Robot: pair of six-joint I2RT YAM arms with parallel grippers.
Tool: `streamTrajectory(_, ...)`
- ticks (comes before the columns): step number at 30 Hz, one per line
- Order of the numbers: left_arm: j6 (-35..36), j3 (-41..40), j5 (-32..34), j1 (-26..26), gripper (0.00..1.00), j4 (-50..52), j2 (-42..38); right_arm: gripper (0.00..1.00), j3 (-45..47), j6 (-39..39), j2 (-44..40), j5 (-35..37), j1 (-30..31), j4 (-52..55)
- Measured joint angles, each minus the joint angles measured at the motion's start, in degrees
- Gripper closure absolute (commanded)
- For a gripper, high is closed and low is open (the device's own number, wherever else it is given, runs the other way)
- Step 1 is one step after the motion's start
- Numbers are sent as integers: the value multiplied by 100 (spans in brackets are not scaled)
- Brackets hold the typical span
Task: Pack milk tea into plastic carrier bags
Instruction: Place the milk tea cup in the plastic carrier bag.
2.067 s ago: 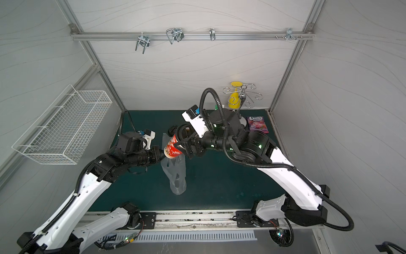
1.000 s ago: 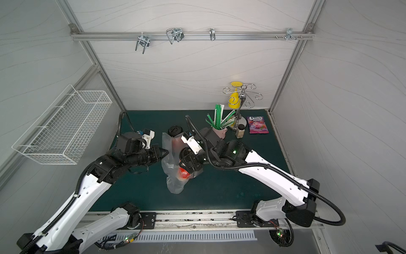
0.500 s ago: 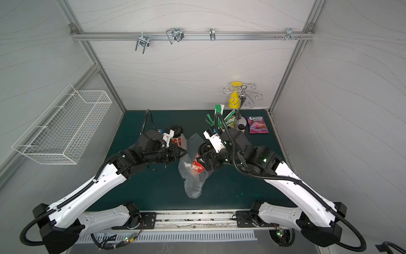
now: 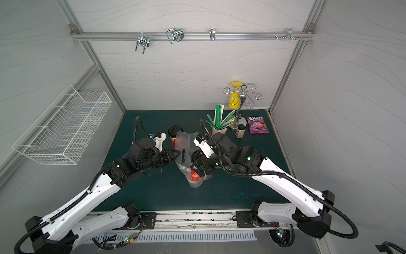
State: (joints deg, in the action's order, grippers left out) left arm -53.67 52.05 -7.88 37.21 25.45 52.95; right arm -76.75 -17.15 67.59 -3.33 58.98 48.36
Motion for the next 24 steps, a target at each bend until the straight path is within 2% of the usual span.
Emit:
streamTrajectory(6,-55,-210,-28,-369,100,13,-184,19,-2,4,437,162,68,-129)
streamTrajectory(24,9,-210,-208,-688,100,179,-238,19,-293,210,1005,640,105,-92)
